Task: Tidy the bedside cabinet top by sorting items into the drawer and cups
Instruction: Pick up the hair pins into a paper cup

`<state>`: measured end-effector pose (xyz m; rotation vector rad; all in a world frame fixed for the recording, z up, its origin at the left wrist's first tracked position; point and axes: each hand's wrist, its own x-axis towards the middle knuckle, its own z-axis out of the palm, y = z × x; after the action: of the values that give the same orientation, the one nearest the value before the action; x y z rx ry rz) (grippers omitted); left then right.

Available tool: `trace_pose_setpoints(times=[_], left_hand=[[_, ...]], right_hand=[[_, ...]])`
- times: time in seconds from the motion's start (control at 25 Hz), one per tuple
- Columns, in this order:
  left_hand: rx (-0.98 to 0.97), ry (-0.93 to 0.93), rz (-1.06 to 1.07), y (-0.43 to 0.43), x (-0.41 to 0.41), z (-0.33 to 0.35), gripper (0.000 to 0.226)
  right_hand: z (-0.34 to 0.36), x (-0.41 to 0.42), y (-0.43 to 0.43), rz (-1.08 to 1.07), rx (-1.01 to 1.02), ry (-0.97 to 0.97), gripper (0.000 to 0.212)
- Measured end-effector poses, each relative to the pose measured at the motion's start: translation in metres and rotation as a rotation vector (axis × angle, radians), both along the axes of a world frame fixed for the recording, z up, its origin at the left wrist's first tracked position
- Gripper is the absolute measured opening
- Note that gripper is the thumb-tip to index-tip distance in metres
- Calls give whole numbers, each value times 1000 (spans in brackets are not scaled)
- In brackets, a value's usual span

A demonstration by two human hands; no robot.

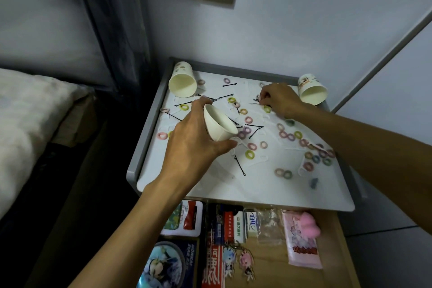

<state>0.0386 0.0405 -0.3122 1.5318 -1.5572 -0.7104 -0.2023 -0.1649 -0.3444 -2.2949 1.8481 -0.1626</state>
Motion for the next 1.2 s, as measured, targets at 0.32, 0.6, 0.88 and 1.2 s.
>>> trace_pose_setpoints(times=[0.32,0.6,0.88,1.2], left_hand=[[-10,-5,-11,2,-3,1,80],[-11,-2,-13,2,-2,3,81],[-19,3,-18,2,-2,2,80],[-13,3,-17,2,-2,2,80]], right_hand=[[7,-9,8,26,-21,140,13],[12,-6,9,-68,-69,-203,27],[1,-2,16,36,5,-129,9],[-2,1,19,135,-86,32,12]])
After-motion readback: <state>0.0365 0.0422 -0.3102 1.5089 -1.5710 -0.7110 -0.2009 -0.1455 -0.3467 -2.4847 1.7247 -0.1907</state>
